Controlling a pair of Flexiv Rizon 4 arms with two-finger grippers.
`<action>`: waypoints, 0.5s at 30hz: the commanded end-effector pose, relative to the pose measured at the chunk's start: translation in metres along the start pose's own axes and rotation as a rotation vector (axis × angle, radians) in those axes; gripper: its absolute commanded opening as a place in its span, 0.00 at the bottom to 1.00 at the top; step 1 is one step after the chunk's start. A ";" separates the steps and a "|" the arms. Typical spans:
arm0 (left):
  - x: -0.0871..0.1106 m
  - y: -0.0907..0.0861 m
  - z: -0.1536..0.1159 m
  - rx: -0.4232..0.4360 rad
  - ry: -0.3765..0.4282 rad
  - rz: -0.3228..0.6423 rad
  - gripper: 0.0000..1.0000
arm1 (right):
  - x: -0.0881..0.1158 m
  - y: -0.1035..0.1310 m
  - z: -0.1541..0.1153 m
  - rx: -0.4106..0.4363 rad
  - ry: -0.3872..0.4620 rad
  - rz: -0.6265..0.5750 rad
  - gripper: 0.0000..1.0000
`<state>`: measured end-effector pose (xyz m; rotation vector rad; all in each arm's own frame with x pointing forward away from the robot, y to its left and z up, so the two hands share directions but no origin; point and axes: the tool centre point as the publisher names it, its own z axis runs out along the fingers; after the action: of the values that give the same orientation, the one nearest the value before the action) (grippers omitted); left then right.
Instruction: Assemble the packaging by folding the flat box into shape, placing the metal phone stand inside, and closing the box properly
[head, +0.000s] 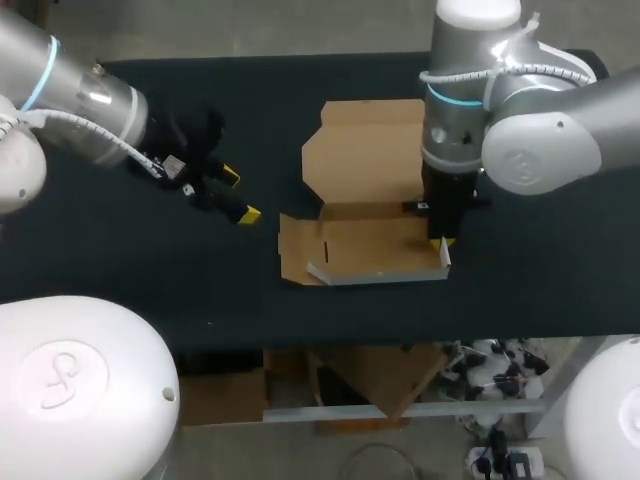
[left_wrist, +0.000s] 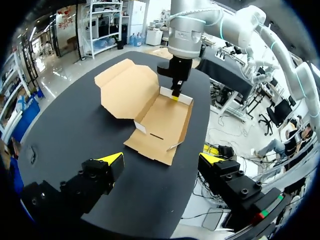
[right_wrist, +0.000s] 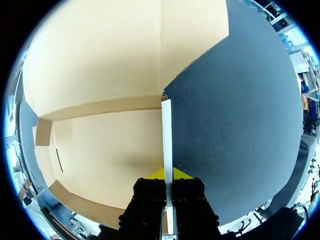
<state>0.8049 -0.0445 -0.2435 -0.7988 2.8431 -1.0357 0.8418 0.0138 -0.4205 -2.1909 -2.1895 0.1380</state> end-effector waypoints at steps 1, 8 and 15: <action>0.003 0.004 0.014 -0.104 -0.196 -0.622 1.00 | 0.001 0.000 0.001 0.000 -0.001 0.001 0.00; 0.001 0.017 0.035 -0.125 -0.194 -0.891 1.00 | 0.001 0.000 0.001 0.000 -0.001 0.001 0.00; 0.003 0.023 0.060 -0.155 -0.182 -1.049 1.00 | 0.001 0.000 0.001 0.000 -0.001 0.001 0.00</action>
<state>0.7934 -0.0541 -0.2913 -1.5978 2.6652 -0.9237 0.8418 0.0139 -0.4205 -2.1909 -2.1895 0.1379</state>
